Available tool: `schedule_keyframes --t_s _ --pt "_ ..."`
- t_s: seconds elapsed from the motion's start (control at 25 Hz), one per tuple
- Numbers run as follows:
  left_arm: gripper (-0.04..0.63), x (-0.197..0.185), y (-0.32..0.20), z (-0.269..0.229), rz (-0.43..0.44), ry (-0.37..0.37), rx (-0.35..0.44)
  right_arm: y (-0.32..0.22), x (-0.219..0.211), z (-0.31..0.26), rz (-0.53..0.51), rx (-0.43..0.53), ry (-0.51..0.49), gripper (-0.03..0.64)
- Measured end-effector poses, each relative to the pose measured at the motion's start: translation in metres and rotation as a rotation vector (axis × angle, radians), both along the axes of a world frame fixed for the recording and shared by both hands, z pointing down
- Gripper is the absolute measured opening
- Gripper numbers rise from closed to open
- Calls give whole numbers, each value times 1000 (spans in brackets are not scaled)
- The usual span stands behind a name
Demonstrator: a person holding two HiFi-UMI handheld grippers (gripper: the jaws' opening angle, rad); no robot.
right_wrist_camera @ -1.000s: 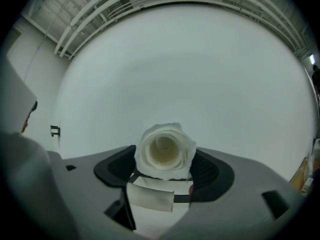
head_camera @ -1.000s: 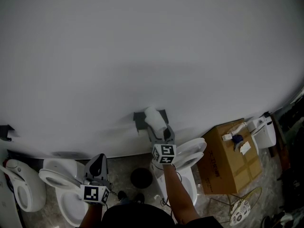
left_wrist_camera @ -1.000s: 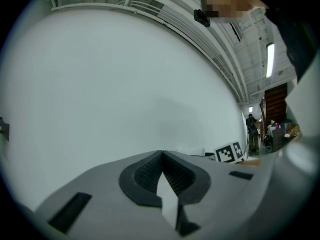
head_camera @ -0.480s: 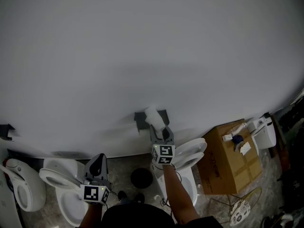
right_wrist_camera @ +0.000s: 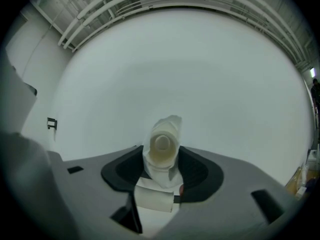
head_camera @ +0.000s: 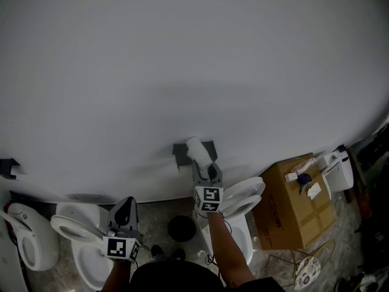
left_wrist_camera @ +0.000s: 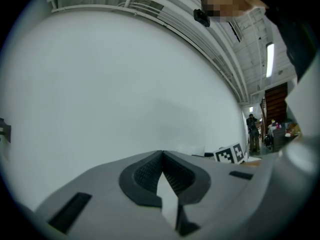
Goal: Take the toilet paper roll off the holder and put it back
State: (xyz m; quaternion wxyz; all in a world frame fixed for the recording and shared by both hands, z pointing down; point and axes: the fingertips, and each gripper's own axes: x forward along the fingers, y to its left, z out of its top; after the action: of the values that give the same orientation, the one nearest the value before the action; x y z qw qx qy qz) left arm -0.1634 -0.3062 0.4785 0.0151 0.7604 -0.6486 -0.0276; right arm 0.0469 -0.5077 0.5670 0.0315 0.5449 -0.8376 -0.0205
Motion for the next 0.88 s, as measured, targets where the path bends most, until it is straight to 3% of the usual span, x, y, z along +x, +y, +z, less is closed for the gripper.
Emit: schedule_keyframes --t_s 0.28,0.88 --pt "3 0 4 -1 4 2 6 6 2 -19 11 35 -5 207" --pt "3 1 5 -4 14 1 11 28 2 -107 8 217 -66 207"
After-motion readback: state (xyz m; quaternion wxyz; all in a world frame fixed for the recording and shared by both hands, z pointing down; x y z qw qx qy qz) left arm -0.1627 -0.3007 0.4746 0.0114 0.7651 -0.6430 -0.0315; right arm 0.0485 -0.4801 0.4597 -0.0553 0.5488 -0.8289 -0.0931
